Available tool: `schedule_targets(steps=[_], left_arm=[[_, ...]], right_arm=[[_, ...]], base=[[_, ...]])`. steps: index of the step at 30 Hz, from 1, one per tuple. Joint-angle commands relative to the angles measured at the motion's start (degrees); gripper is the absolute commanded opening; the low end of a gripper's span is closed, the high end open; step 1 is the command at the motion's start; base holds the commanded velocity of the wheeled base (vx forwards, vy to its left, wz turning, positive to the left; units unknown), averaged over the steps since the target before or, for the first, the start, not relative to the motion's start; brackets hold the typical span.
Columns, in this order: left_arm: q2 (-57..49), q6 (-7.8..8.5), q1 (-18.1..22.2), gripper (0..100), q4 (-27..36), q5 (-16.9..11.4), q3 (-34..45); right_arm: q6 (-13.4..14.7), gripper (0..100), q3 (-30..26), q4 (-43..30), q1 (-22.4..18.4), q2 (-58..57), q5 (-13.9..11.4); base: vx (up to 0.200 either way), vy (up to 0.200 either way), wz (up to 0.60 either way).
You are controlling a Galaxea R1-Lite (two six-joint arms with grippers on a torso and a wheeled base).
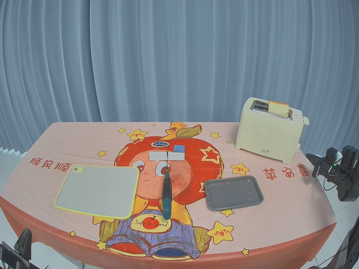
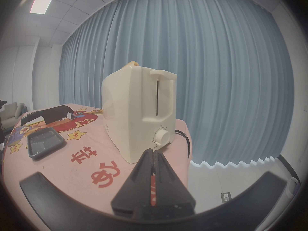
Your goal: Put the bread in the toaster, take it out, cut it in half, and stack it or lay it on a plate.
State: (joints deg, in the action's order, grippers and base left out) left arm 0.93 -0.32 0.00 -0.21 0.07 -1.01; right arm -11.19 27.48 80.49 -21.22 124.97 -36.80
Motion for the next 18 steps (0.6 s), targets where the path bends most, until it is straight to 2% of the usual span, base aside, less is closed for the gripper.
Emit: schedule_targets(steps=[1, 8, 13, 18], left_arm=[[-0.9, -0.03, 0.0, 0, 0.0, 0.0, 1.0], [-0.9, -0.03, 0.0, 0, 0.0, 0.0, 1.0], [-0.9, -0.03, 0.0, 0, 0.0, 0.0, 1.0], [-0.9, -0.03, 0.0, 0, 0.0, 0.0, 1.0]], right_arm=[[0.0, 0, 1.4, -0.5, 1.1, 0.0, 0.1], [1.3, 0, 3.1, -1.0, 0.6, -0.4, 0.8], [1.5, 0, 3.5, -6.8, 0.9, -2.2, 3.1], [1.5, 0, 3.3, -6.8, 1.2, -2.0, 3.3]], base=[[0.0, 0.0, 0.0], [0.0, 0.0, 0.0], [0.0, 0.0, 0.0], [0.0, 0.0, 0.0]])
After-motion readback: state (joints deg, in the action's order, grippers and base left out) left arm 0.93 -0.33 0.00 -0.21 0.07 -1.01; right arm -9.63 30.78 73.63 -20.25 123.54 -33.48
